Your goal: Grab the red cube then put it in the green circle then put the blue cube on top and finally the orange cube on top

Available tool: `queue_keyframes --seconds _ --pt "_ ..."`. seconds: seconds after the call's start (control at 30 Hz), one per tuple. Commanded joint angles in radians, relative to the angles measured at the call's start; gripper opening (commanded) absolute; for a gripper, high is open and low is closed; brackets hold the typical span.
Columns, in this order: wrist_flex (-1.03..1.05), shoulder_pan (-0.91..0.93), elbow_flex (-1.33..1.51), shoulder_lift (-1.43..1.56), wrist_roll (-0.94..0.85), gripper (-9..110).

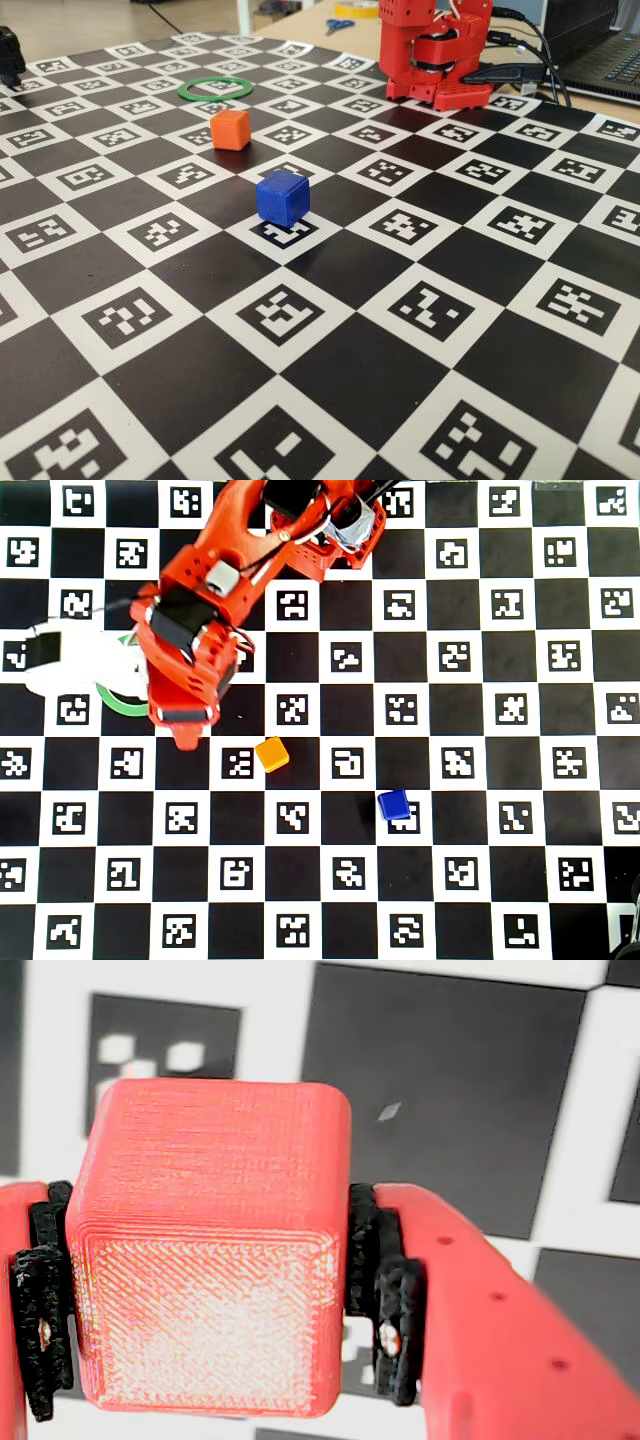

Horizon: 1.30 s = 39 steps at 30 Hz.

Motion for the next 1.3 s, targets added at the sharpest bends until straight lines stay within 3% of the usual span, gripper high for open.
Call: queue_keyframes --seconds 0.0,0.47,1.27 --pt "0.031 0.075 0.012 0.112 -0.072 0" --pt "-0.147 0.242 0.298 0.144 -0.255 0" --pt "-0.44 0.354 0.509 0.008 -0.272 0"
